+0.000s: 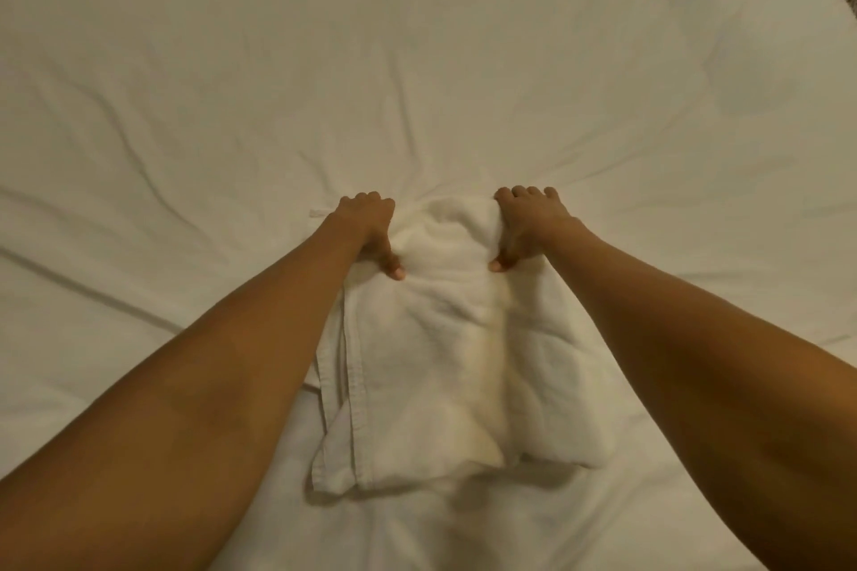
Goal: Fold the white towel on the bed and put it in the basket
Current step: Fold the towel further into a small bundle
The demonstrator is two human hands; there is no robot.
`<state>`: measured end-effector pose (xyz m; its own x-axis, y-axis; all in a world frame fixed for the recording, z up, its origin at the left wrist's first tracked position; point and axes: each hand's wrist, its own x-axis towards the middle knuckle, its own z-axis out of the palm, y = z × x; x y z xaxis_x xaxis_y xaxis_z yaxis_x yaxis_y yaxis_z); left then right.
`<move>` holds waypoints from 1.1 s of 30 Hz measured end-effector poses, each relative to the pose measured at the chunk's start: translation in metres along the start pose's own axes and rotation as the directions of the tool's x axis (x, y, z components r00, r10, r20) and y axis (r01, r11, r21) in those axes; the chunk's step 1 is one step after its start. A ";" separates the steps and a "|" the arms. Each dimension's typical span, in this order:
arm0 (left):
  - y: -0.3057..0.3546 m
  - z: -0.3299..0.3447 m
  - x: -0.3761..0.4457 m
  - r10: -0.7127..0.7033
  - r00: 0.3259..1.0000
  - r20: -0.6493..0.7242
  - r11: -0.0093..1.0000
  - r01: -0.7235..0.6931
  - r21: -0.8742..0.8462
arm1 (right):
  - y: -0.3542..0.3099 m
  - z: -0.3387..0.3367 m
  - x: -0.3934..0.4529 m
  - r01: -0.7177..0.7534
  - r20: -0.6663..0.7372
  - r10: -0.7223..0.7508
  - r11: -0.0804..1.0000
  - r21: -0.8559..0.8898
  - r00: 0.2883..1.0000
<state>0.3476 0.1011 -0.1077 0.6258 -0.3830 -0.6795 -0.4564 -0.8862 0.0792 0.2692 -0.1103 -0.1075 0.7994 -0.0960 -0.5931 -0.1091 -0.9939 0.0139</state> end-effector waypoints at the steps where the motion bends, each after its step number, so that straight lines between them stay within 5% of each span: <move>1: 0.001 -0.002 -0.001 0.002 0.999 0.043 1.000 -0.001 -0.025 | 0.000 -0.003 -0.003 -0.008 0.015 0.008 1.000 0.010 1.000; 5: 0.004 -0.012 -0.011 0.033 0.978 0.207 0.987 0.001 -0.161 | -0.002 -0.028 -0.023 -0.049 0.162 0.047 0.999 0.007 0.986; 10: 0.013 -0.027 -0.044 0.070 0.974 0.217 0.987 -0.035 -0.158 | 0.001 -0.059 -0.062 -0.105 0.266 0.089 0.993 0.047 0.960; 18: 0.033 -0.007 -0.119 0.110 0.993 0.041 0.994 -0.110 -0.018 | 0.001 -0.034 -0.142 0.023 -0.087 -0.019 0.999 0.040 0.996; 33: 0.055 -0.081 -0.240 0.167 0.986 -0.030 0.984 -0.164 0.068 | -0.007 -0.090 -0.276 -0.079 -0.260 0.083 0.997 0.026 0.962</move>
<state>0.2236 0.1231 0.1185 0.5598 -0.5330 -0.6345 -0.5950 -0.7915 0.1398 0.1022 -0.0814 0.1281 0.9136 -0.1886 -0.3602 -0.1869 -0.9816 0.0401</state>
